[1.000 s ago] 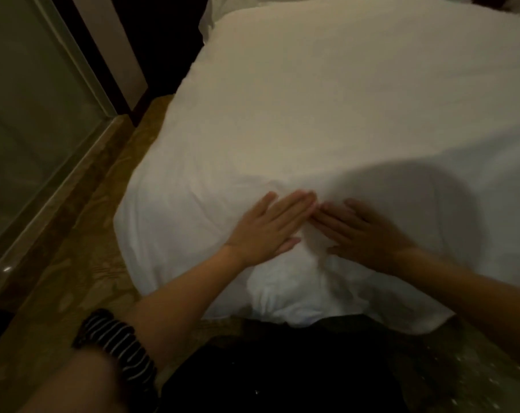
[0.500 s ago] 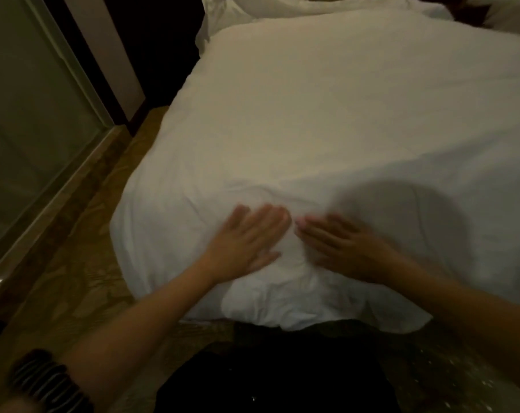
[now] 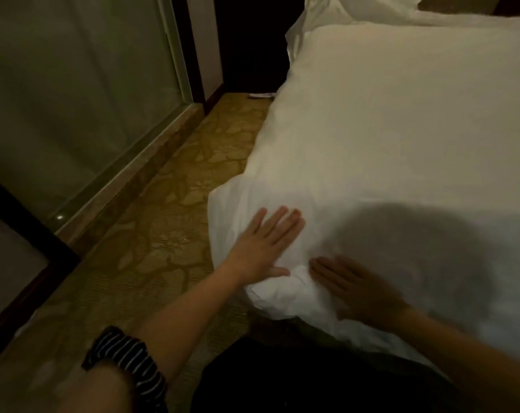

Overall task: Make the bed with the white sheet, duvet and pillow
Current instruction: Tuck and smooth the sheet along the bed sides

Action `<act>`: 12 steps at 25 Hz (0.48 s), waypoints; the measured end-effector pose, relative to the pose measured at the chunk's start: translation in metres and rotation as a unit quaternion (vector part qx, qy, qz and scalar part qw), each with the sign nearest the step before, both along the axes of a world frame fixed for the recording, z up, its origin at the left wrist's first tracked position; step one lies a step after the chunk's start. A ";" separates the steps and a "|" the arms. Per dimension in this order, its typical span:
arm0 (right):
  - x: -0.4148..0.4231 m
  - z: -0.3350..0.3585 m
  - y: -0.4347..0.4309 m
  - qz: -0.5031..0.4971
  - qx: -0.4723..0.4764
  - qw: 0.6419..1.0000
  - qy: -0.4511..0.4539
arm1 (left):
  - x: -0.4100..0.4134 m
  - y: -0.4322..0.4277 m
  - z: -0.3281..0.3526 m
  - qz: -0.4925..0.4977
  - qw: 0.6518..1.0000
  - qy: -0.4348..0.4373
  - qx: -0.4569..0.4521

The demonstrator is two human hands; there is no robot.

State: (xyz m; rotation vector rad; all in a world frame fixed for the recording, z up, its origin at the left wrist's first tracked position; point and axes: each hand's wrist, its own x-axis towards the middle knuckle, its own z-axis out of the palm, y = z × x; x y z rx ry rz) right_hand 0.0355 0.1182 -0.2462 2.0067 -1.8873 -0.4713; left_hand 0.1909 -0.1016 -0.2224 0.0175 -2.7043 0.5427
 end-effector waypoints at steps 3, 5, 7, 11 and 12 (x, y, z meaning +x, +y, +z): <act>0.011 0.022 -0.021 0.081 -0.127 0.988 -0.036 | 0.022 -0.018 -0.001 -0.027 0.999 0.024 0.008; 0.020 0.055 -0.061 0.059 -0.195 0.978 -0.052 | 0.032 -0.044 0.010 0.010 0.995 0.065 0.070; 0.025 0.070 -0.093 0.022 -0.214 0.976 -0.039 | 0.037 -0.061 0.018 0.067 0.983 0.065 0.158; 0.043 0.022 -0.093 0.046 -0.108 0.993 0.014 | 0.045 -0.057 -0.023 0.128 0.936 0.000 0.327; 0.050 0.009 -0.087 0.049 -0.092 0.994 0.012 | 0.051 -0.051 -0.036 0.149 0.918 -0.009 0.368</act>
